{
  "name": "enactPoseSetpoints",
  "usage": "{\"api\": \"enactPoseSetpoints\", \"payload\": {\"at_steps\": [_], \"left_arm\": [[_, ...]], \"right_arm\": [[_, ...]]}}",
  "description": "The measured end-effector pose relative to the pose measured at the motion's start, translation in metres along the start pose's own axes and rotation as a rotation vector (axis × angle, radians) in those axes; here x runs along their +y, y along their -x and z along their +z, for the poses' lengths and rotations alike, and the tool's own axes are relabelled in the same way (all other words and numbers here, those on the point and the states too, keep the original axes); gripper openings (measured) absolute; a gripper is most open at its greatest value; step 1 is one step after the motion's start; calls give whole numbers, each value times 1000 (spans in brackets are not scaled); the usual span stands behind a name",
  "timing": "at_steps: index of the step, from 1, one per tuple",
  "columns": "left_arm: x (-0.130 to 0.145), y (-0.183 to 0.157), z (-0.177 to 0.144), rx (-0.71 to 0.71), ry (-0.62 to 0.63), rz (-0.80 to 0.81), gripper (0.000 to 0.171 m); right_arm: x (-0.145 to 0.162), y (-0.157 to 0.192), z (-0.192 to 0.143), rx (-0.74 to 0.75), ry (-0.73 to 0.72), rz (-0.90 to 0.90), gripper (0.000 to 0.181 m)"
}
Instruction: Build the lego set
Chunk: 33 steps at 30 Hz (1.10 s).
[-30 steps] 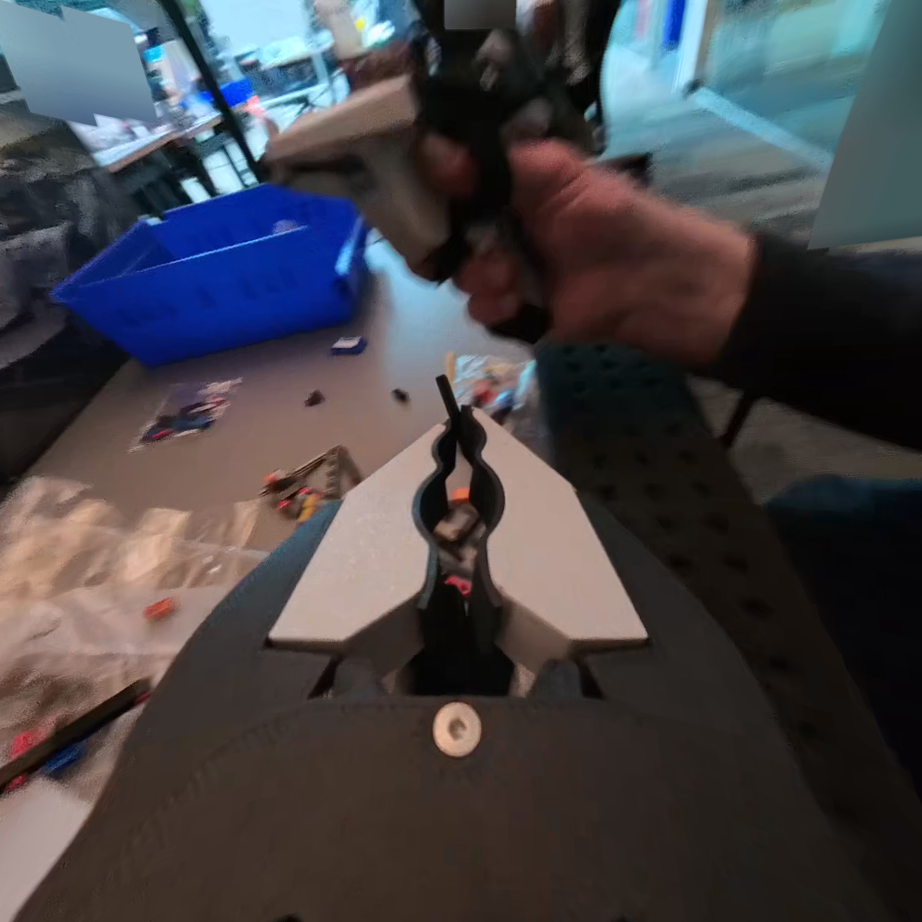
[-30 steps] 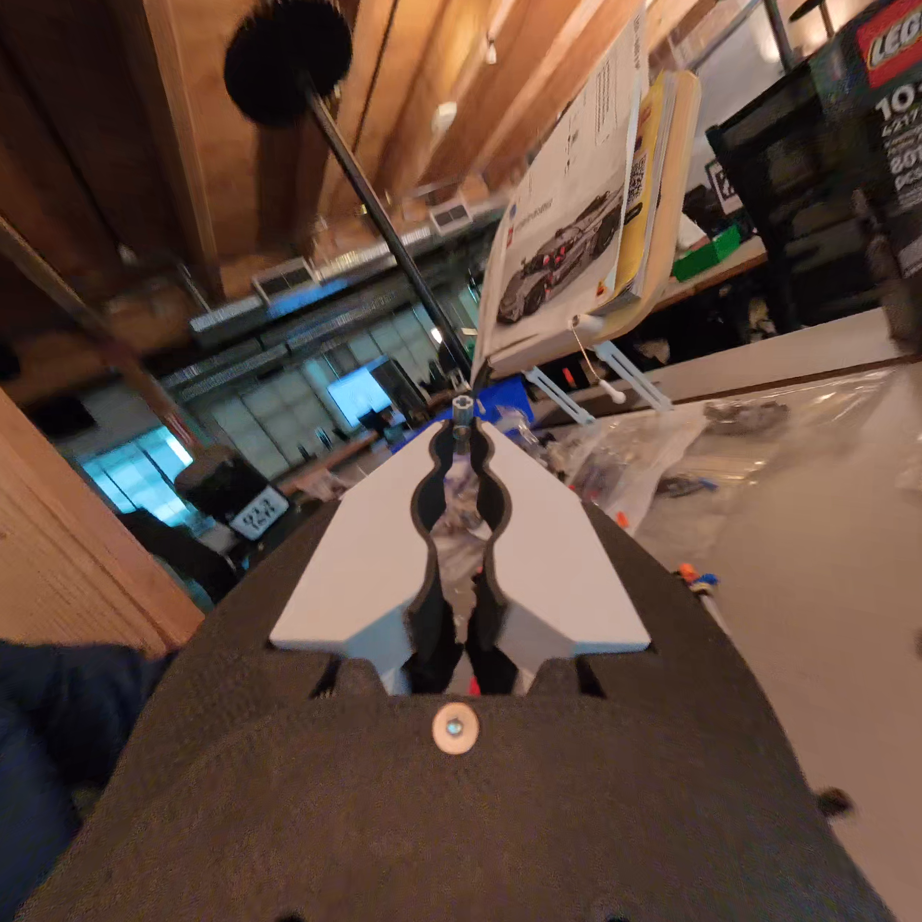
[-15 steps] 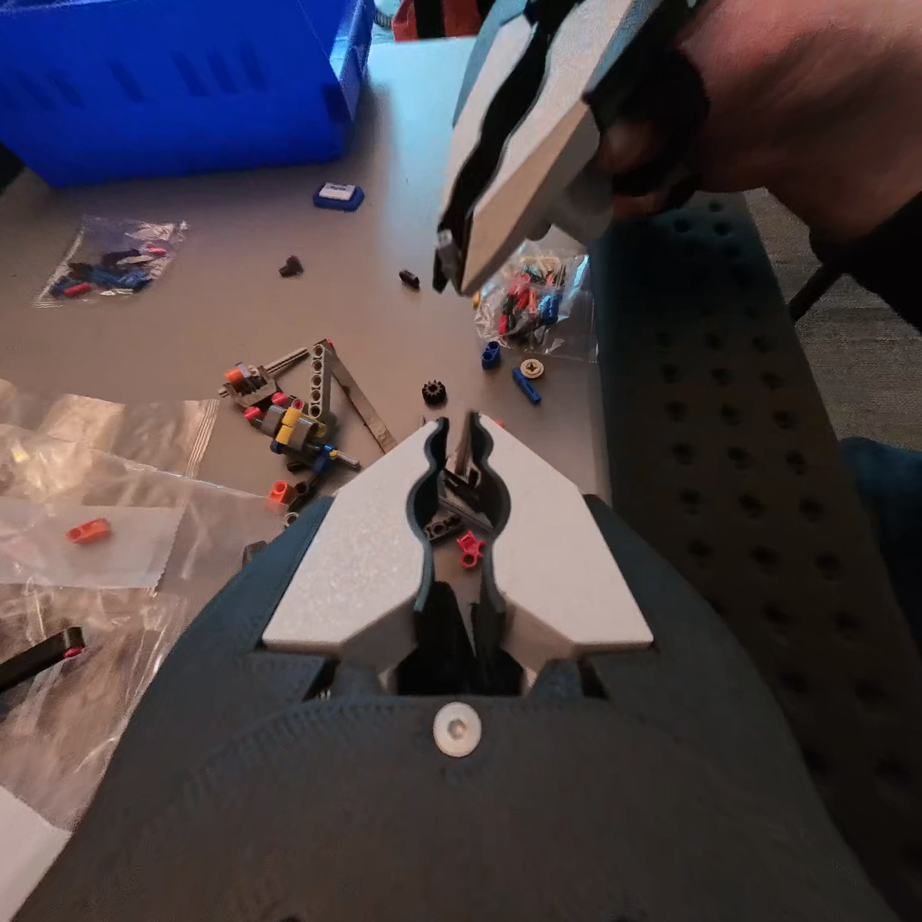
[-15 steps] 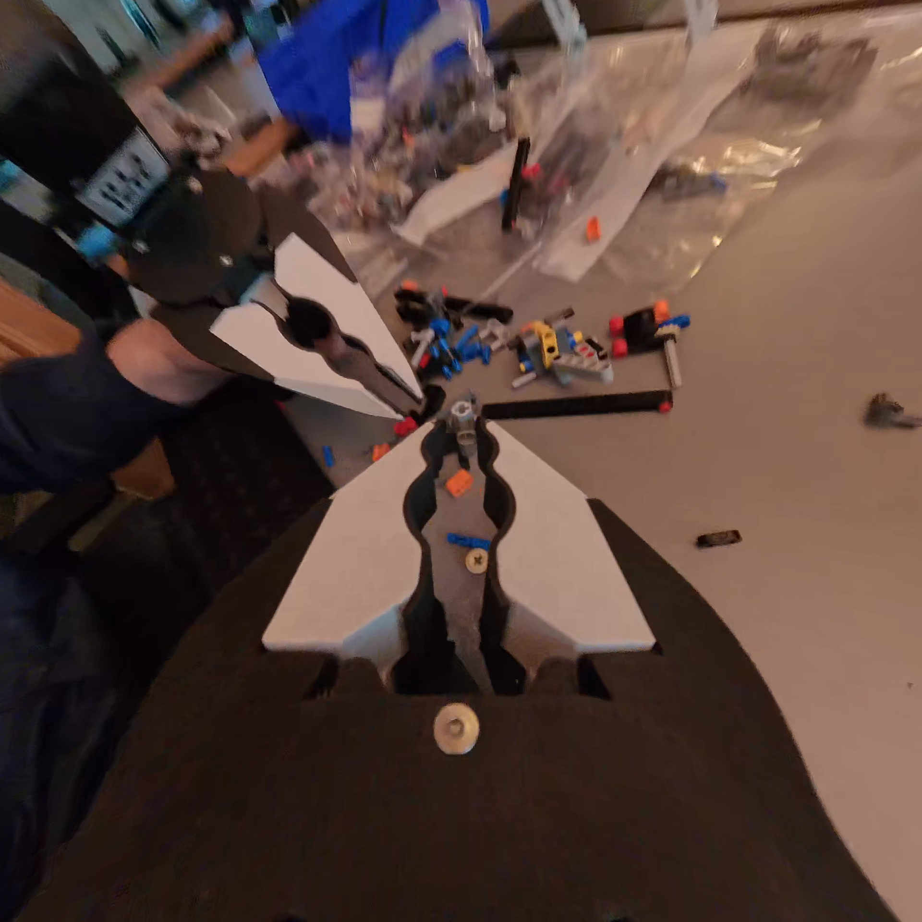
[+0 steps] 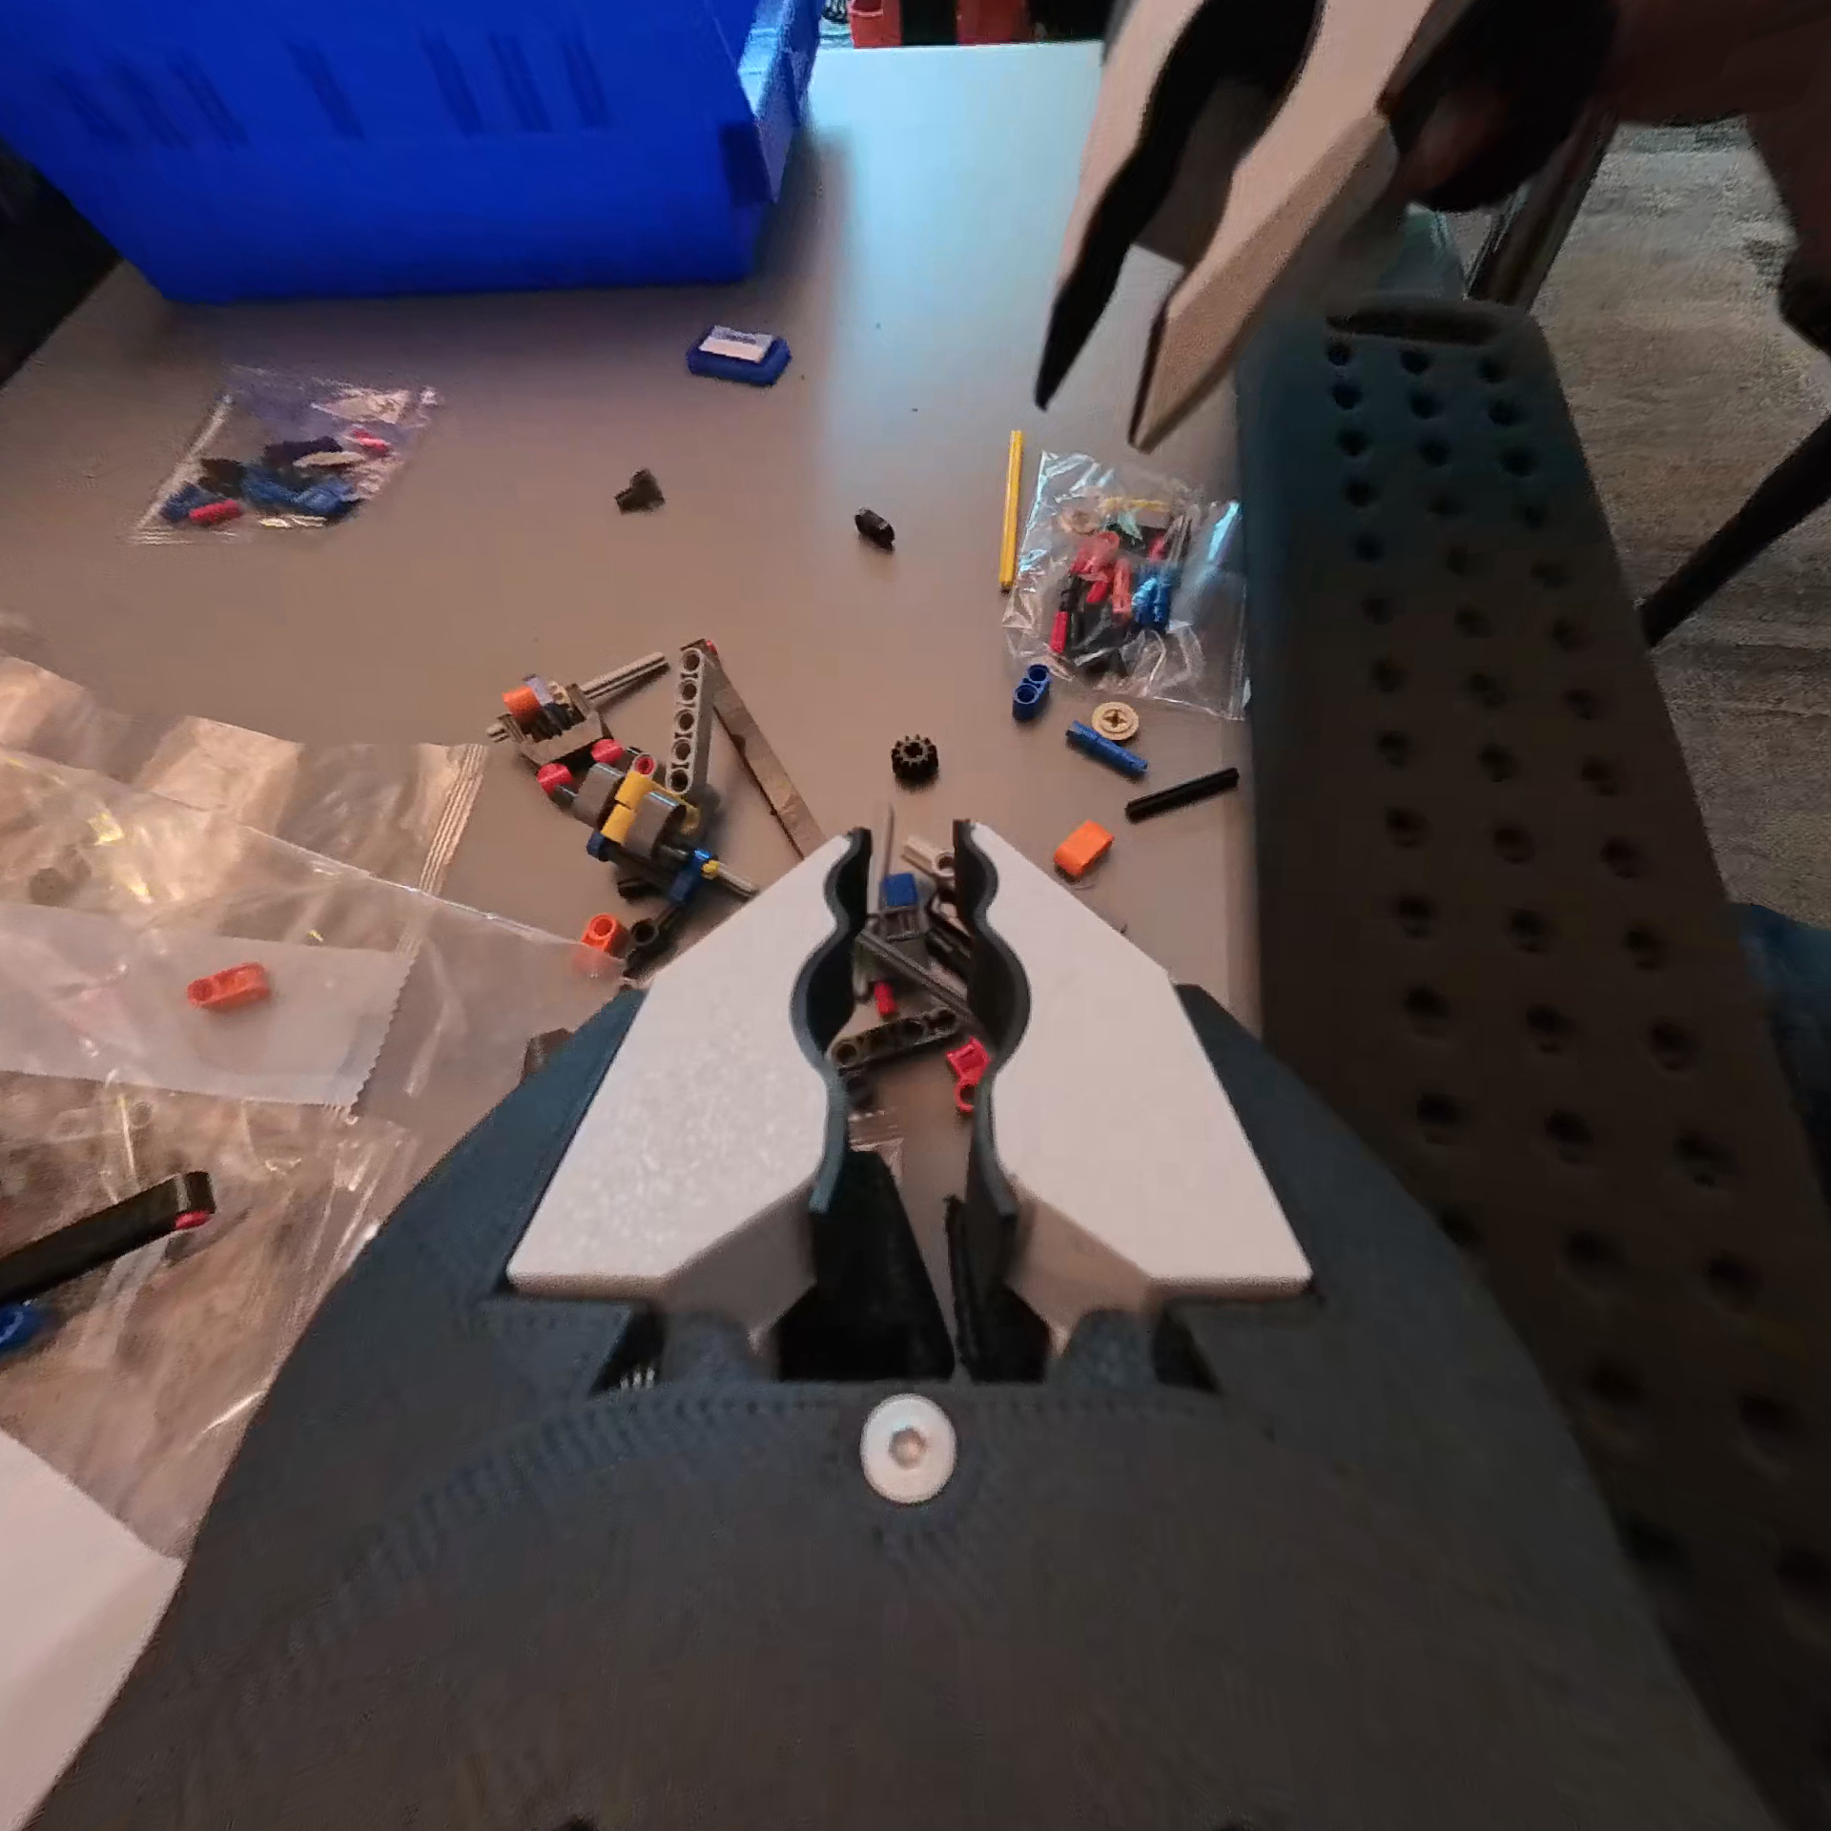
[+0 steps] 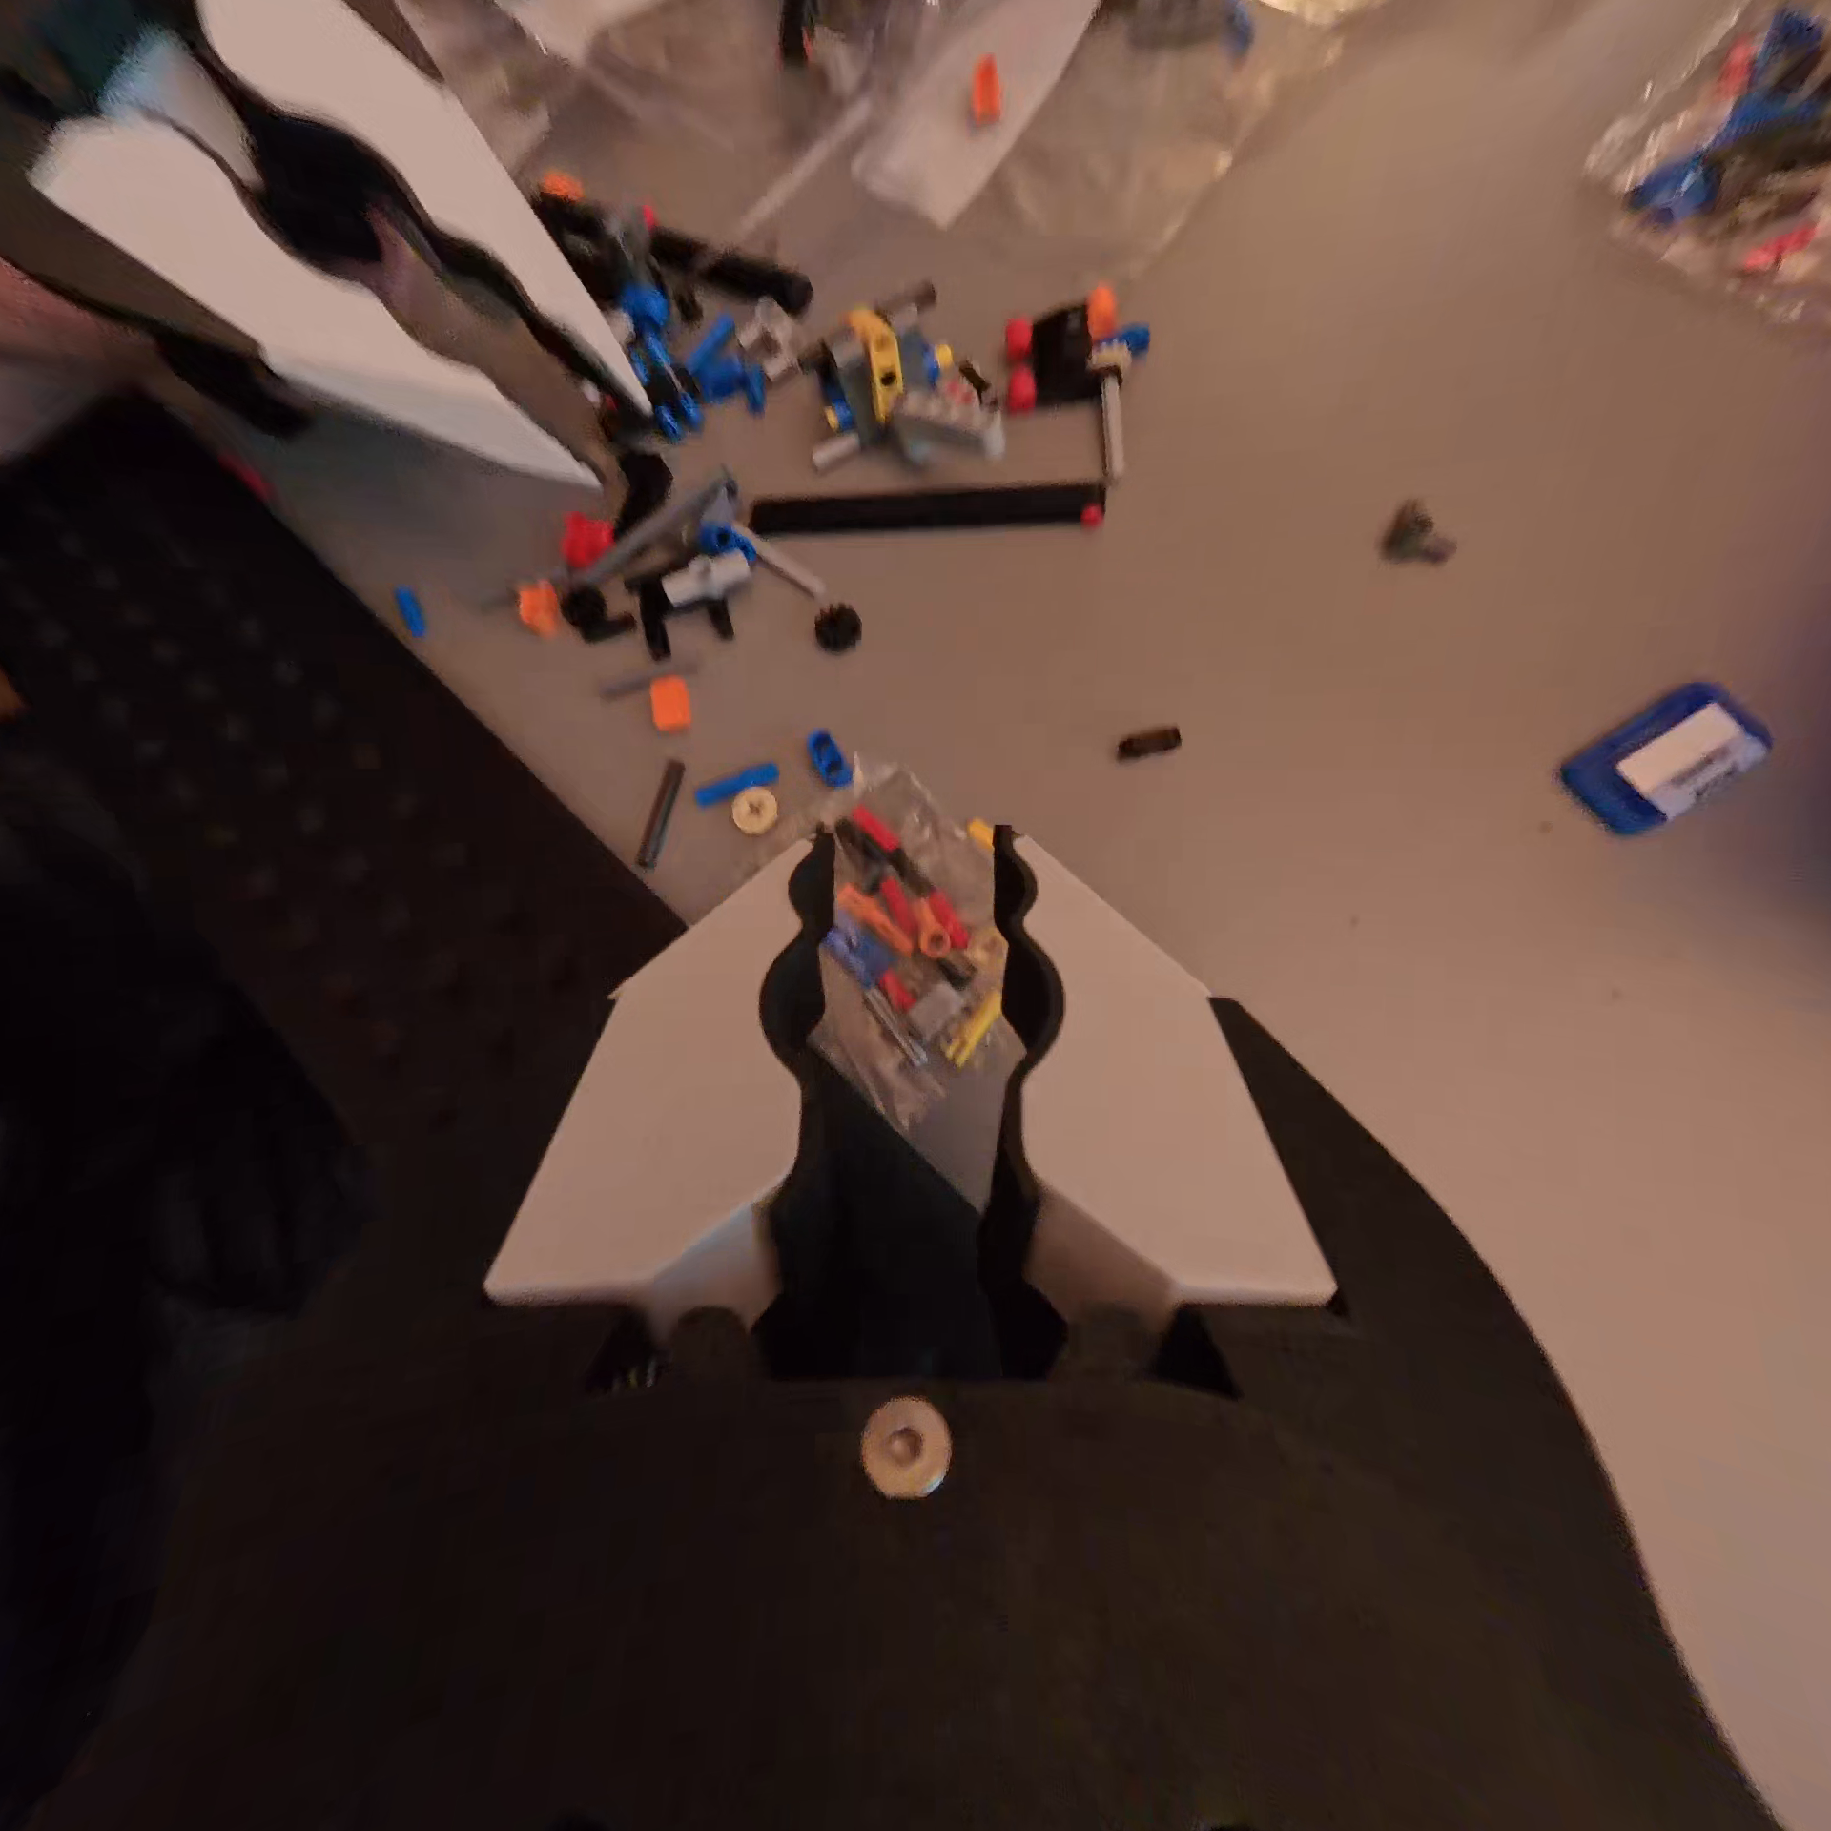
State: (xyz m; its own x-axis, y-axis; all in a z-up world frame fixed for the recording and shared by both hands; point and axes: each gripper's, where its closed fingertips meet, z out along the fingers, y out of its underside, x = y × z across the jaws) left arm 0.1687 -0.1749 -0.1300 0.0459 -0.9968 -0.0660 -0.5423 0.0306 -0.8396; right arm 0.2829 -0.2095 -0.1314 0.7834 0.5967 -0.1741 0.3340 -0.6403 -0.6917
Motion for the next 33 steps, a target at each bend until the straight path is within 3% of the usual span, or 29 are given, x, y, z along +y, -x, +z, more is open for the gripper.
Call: {"api": "enactPoseSetpoints", "payload": {"at_steps": [6, 12, 14, 17, 21, 28, 33], "left_arm": [[-1, 3, -2, -6, -14, -23, 17], [0, 3, -2, -8, -13, -21, 17], [-1, 3, -2, -9, -13, -19, 17], [0, 3, -1, -9, -9, -19, 18], [0, 5, -2, -11, -19, -30, 18], [0, 2, 1, 1, -20, -29, 18], [0, 1, 2, 6, -27, -25, 18]], "right_arm": [[35, -1, 30, 25, 174, -43, 25], [42, -24, 18, 100, 200, -35, 16], [47, -46, 9, 211, 232, -61, 12], [51, -64, 0, 252, 246, -24, 16], [26, -61, -14, 206, 70, 10, 19], [22, -67, 2, 249, 135, -64, 29], [19, -58, 31, 132, 204, -102, 31]]}}
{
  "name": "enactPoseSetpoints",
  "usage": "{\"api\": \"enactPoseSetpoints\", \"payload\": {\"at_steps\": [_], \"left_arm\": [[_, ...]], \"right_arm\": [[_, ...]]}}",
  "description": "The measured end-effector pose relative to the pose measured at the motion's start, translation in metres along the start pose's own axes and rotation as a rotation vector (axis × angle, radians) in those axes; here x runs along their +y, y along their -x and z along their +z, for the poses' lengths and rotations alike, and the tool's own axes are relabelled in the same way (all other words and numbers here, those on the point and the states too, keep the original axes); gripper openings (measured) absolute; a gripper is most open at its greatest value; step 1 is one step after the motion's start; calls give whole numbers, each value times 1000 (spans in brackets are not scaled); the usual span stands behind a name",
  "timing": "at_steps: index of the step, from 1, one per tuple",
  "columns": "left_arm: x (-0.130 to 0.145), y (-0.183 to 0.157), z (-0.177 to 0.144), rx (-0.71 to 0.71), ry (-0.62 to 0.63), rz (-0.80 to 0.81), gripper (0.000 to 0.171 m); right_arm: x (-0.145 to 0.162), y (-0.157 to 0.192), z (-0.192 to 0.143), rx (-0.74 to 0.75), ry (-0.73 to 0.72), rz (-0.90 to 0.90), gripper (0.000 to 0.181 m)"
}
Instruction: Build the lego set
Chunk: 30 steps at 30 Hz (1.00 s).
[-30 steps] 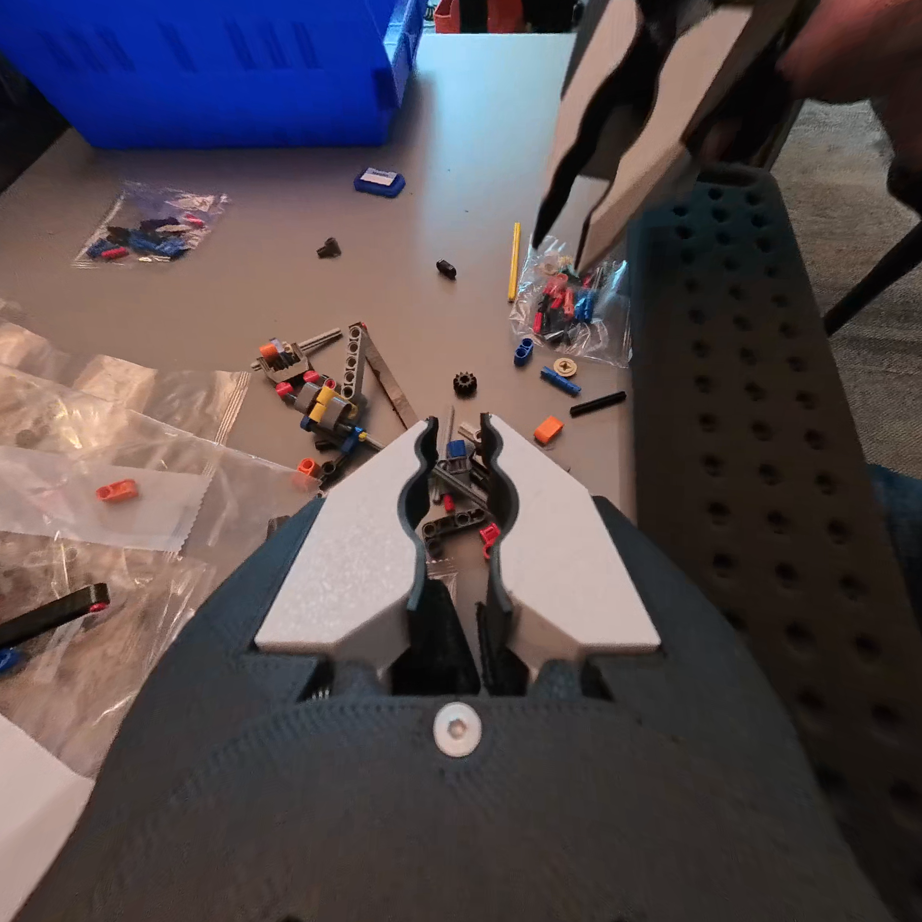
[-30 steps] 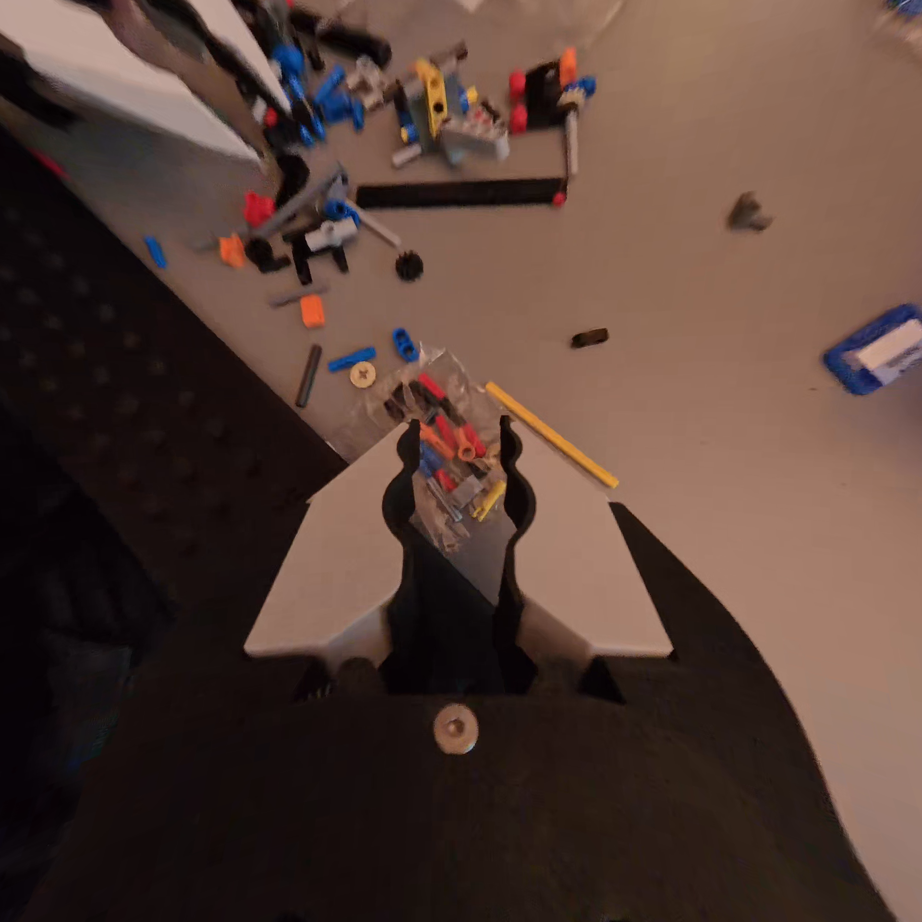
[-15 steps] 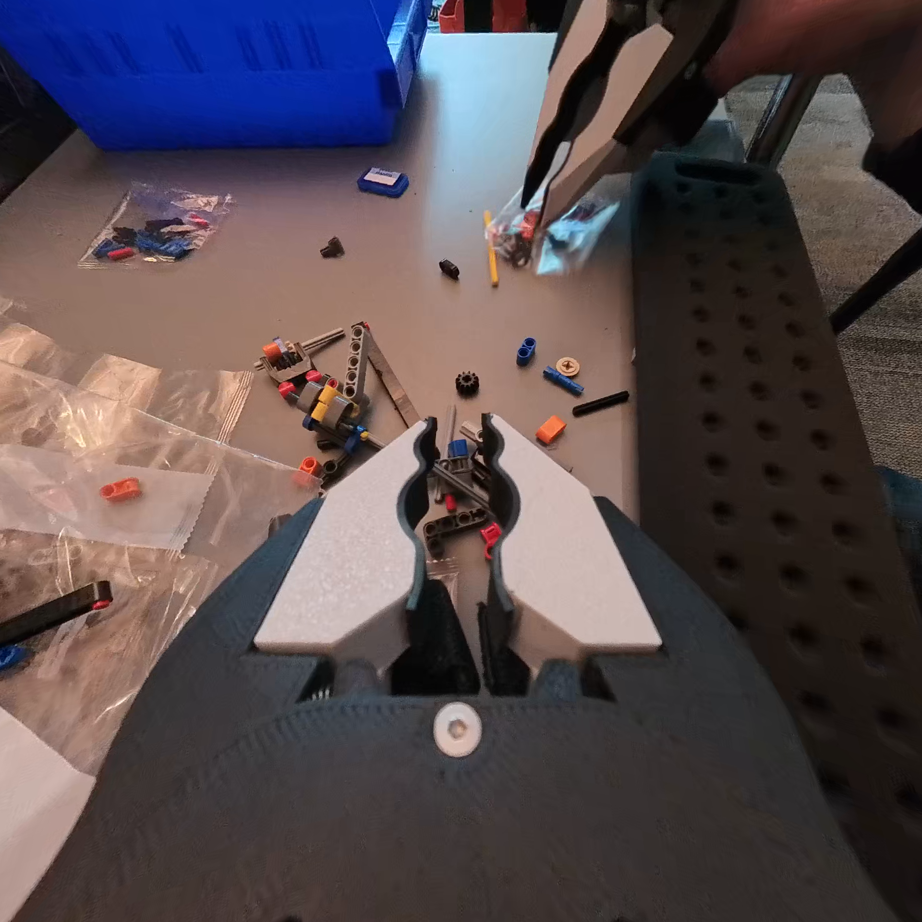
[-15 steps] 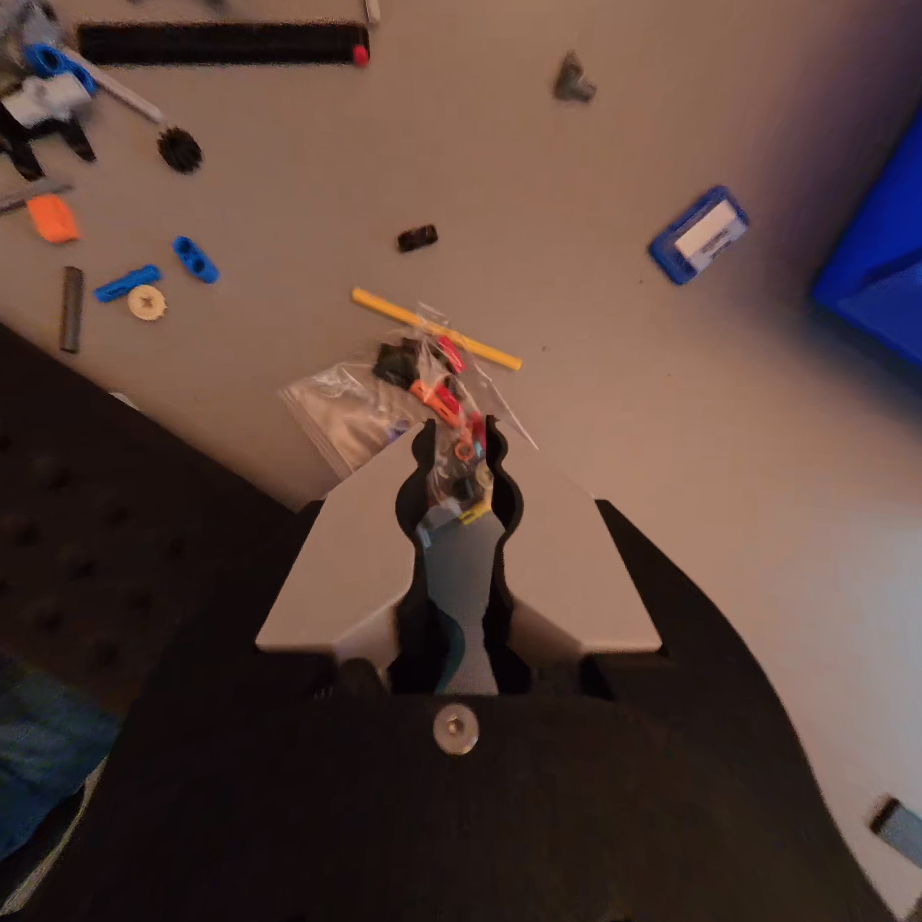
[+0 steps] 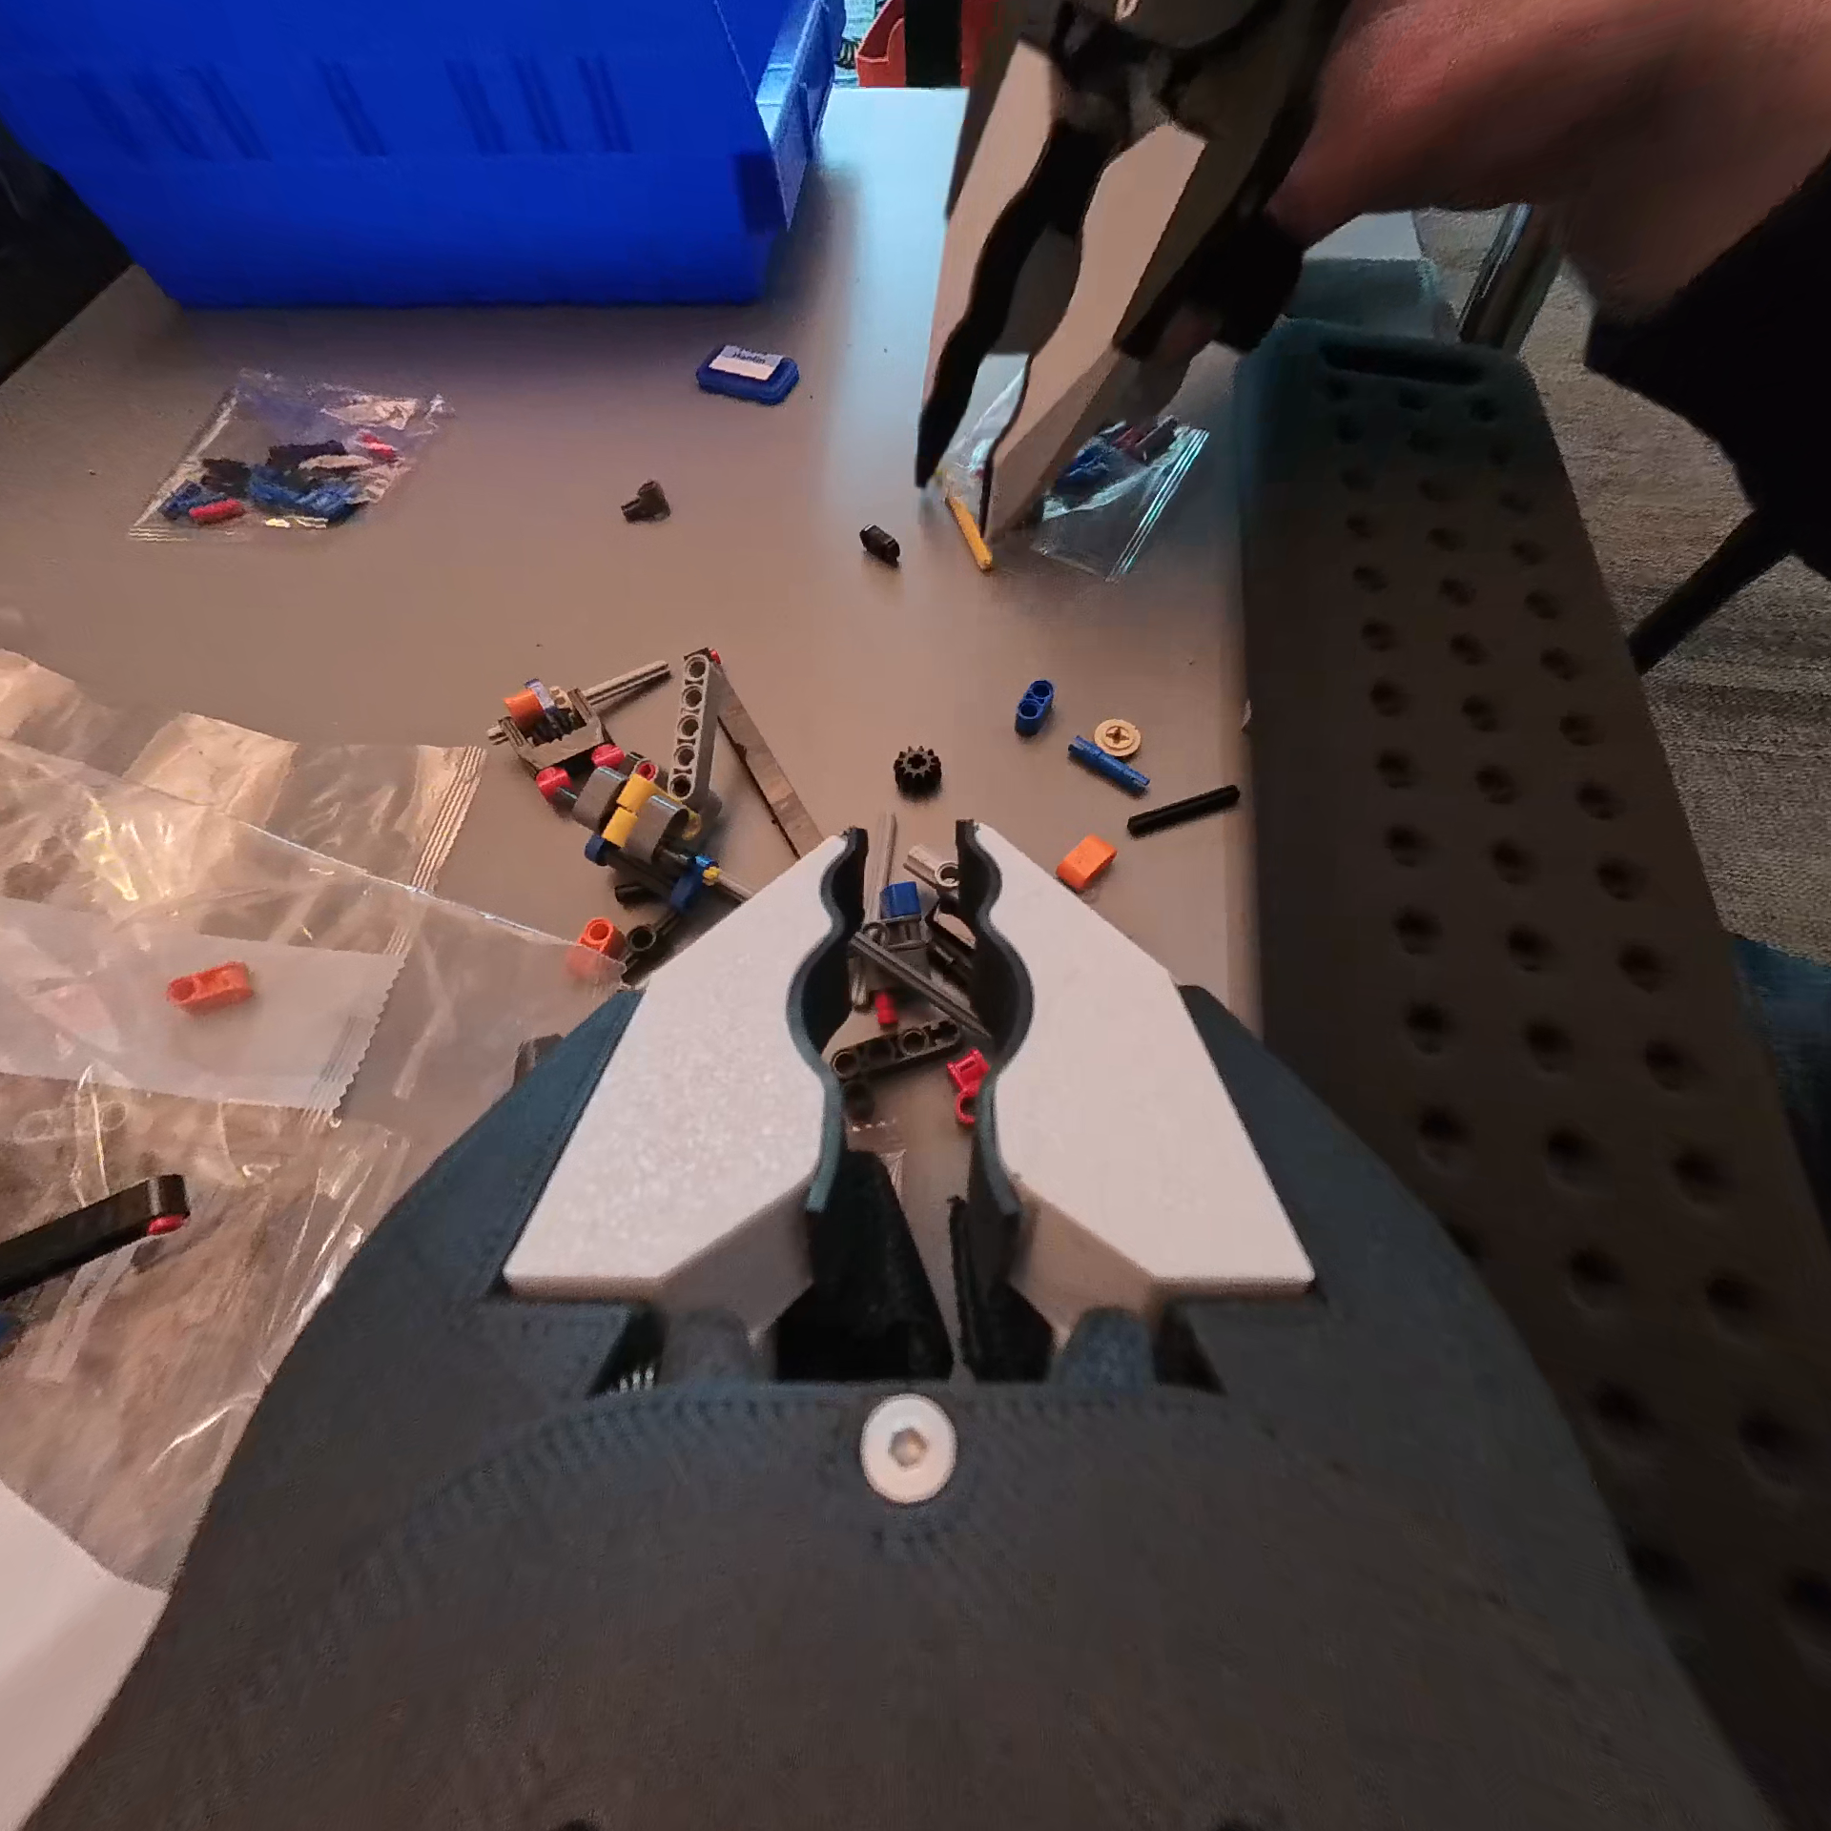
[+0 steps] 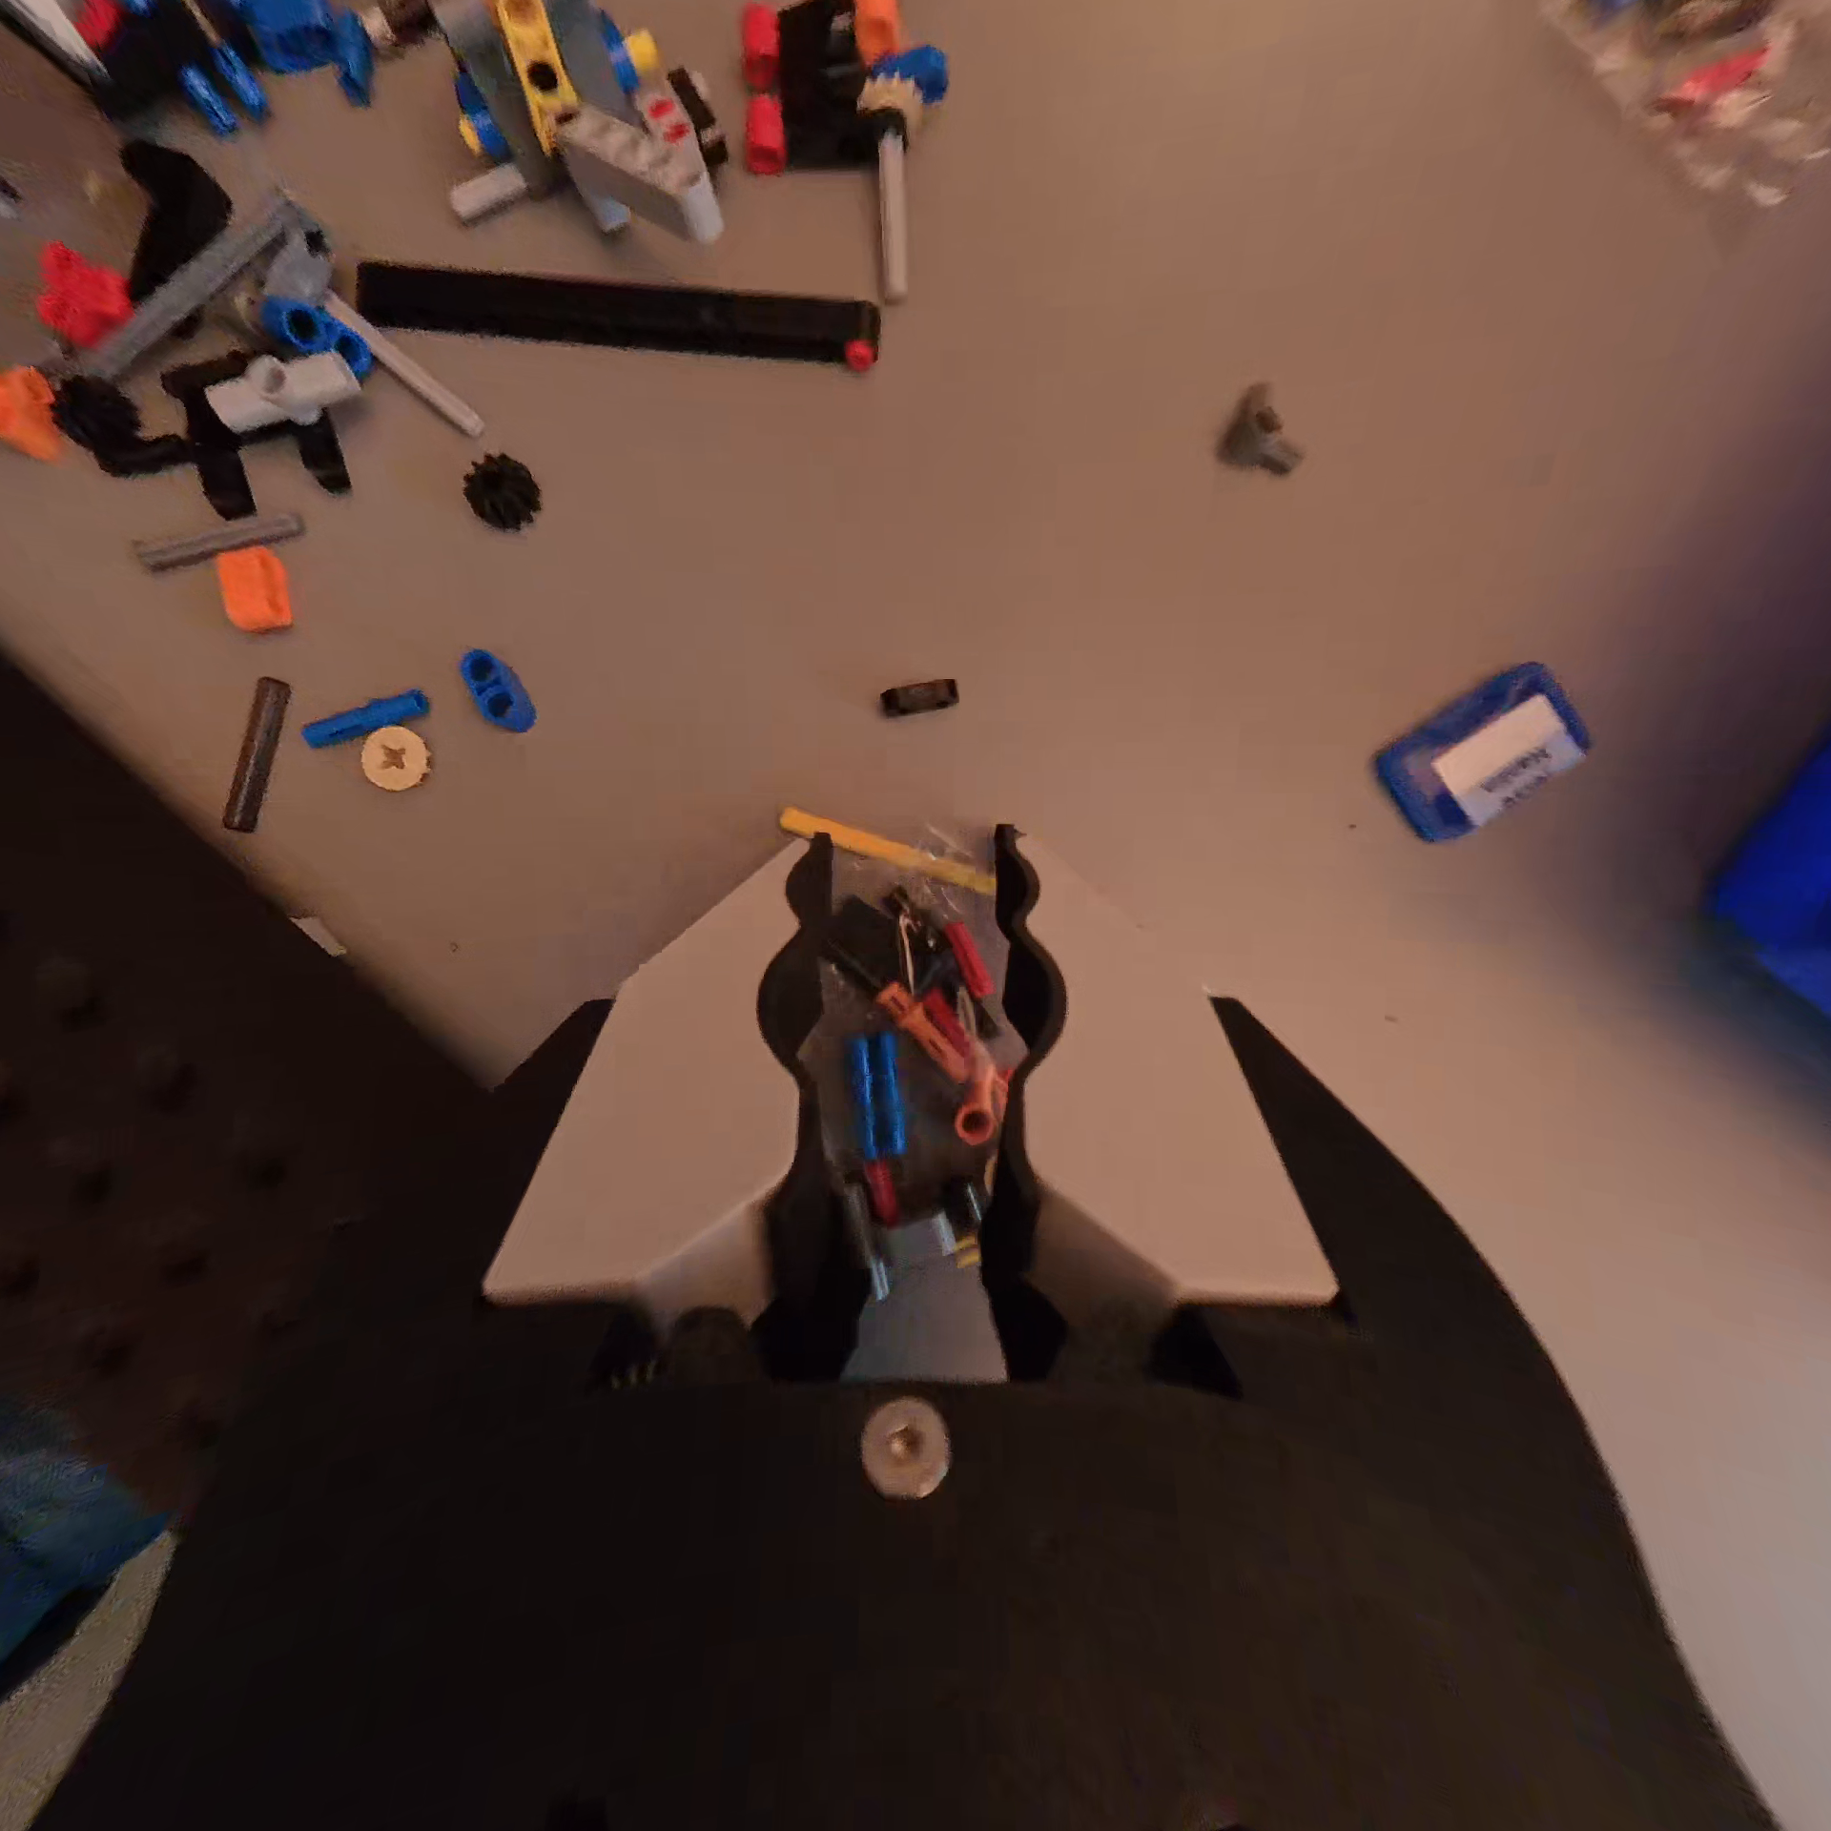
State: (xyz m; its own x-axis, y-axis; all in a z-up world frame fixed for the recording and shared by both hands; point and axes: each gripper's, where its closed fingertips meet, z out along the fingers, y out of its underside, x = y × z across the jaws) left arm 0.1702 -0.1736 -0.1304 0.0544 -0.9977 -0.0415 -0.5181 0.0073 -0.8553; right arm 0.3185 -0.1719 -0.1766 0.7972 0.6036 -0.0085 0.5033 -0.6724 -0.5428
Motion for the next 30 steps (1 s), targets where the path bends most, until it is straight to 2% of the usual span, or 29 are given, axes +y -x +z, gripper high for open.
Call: {"api": "enactPoseSetpoints", "payload": {"at_steps": [2, 6, 11, 21, 24, 26, 29, 30], "left_arm": [[0, 0, 0, 0, -3, 0, 18], [0, 0, 1, 5, -3, -3, 18], [-3, 4, -1, -9, -21, -3, 18], [-9, 12, -7, -42, -51, -16, 18], [-12, 17, -11, -65, -61, -24, 19], [-14, 19, -15, -77, -75, -25, 19], [-16, 21, -18, -90, -79, -24, 19], [-17, 21, -19, -92, -79, -22, 19]], "right_arm": [[-4, 2, 4, -26, -1, -7, 29], [-5, 0, 5, -26, 7, -42, 3], [-10, 0, 6, -25, -25, -50, 1], [-52, 1, -43, -129, -347, 50, 1], [-48, -7, -44, -39, -292, 22, 1], [-45, -7, -42, -39, -262, 19, 1], [-26, -20, -26, 4, -142, 52, 1], [-26, -21, -20, 5, -146, 57, 1]]}}
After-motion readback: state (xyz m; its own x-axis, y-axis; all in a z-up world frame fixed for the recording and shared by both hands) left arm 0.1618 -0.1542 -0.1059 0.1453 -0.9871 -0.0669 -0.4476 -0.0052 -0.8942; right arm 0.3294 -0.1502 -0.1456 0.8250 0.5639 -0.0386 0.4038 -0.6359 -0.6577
